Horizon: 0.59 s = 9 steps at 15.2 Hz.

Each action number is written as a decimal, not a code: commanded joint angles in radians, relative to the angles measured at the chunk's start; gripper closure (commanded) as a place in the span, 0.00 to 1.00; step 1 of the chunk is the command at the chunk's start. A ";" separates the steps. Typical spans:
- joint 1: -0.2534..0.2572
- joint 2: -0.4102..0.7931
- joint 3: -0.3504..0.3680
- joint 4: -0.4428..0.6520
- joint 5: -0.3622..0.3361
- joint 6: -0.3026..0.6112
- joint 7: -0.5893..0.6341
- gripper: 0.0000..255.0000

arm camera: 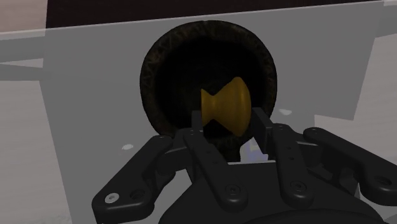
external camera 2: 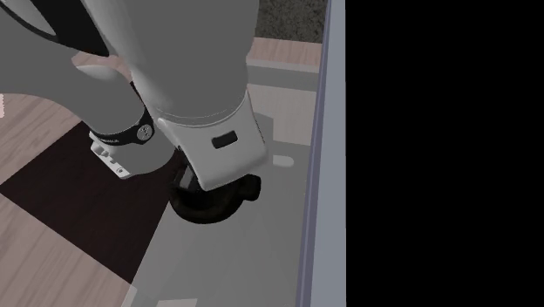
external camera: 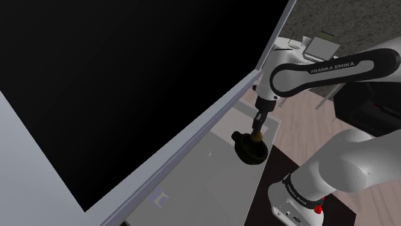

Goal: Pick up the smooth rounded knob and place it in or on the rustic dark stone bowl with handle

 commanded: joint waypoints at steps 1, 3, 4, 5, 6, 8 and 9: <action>0.001 0.023 -0.001 -0.016 0.000 0.040 -0.001 1.00; 0.002 0.050 -0.004 -0.028 0.001 0.079 -0.003 1.00; 0.003 0.064 -0.005 -0.034 0.001 0.099 -0.004 1.00; 0.003 0.078 -0.006 -0.039 0.001 0.118 -0.005 1.00; 0.004 0.093 -0.007 -0.044 0.002 0.138 -0.006 1.00; 0.005 0.105 -0.008 -0.048 0.002 0.154 -0.006 1.00; 0.005 0.105 -0.008 -0.048 0.002 0.154 -0.006 1.00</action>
